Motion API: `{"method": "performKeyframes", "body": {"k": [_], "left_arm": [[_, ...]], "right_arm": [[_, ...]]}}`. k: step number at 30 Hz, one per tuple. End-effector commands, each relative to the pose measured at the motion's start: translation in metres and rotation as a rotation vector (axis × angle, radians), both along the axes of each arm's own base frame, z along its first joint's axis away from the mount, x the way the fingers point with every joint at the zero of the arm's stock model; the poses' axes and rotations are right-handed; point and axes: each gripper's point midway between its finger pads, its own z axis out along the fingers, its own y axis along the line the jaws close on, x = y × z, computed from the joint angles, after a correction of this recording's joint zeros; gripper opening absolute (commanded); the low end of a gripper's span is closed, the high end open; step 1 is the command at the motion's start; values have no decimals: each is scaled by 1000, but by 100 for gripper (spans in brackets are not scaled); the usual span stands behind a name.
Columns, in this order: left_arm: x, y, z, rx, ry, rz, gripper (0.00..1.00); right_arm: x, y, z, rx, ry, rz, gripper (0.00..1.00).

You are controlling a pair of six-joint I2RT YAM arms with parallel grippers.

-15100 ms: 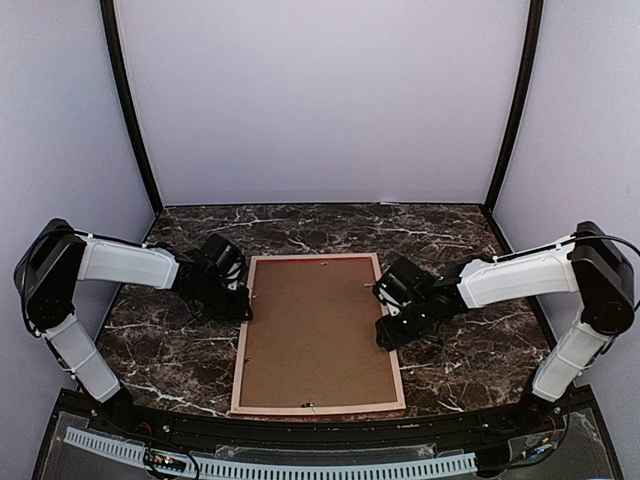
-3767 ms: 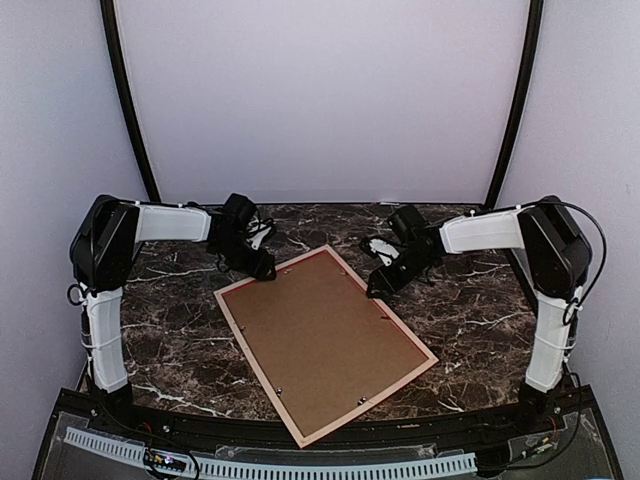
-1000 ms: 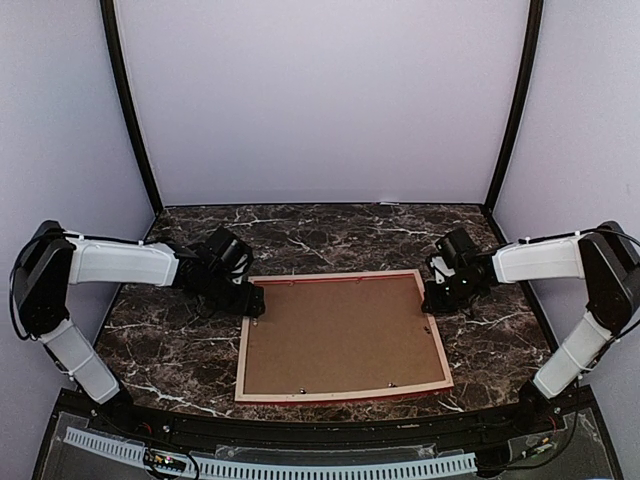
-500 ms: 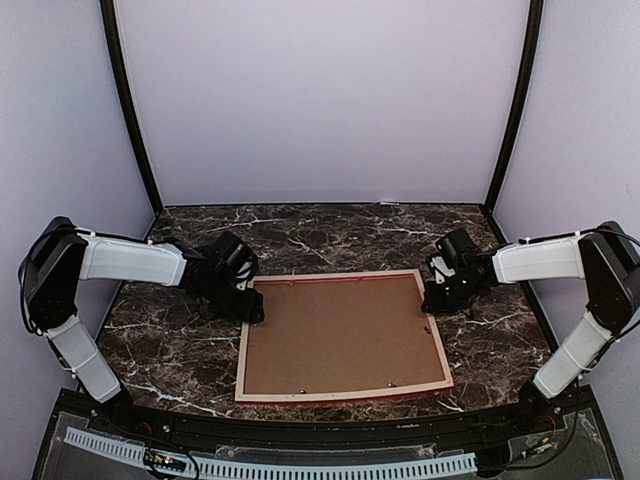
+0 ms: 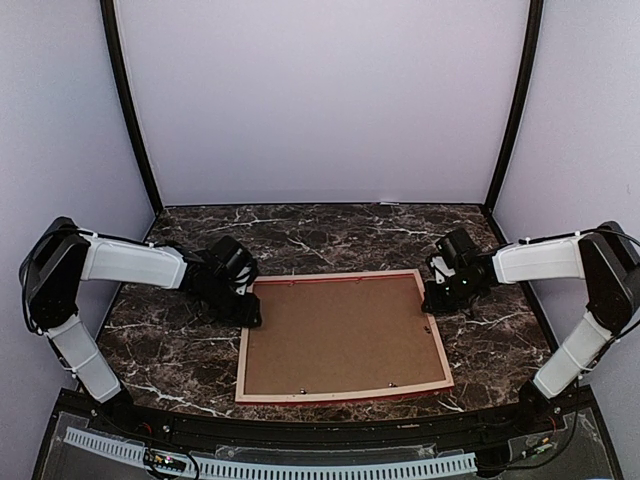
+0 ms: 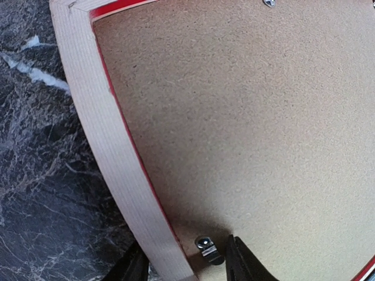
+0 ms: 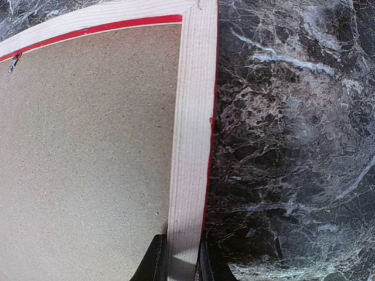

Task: Put the photo into the frame
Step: Press the fastener onto the backboard.

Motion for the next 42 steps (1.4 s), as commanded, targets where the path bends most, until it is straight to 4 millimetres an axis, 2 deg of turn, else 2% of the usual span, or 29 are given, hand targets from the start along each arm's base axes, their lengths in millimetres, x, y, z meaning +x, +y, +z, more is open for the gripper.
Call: {"method": "performKeyframes", "body": {"k": [1,13,20,25,27,29,31,35,42], "left_arm": [[-11,8,-9,26,38,-7,45],[-20,13,-18,30,63,-3,35],[-18,9,-15,11,43,-16,27],[-15,2,-9,-28,29,-24,26],[-13,-2,-5,-51,21,-26,28],[-12,-4,0,-72,12,-25,35],[-10,-6,5,-87,2,-21,48],[-10,-7,11,-102,-10,-17,59],[-21,0,8,-105,9,1,62]], "right_arm": [[-11,-5,-12,-25,32,31,6],[-12,-6,-14,-29,34,34,5],[-12,-6,-16,-36,40,38,5],[-11,-6,-16,-38,43,40,5],[-12,-6,-16,-36,44,42,5],[-12,-6,-16,-37,44,41,5],[-12,-6,-15,-37,42,41,5],[-12,-6,-14,-34,41,38,5],[-11,-7,-11,-35,31,33,8]]}}
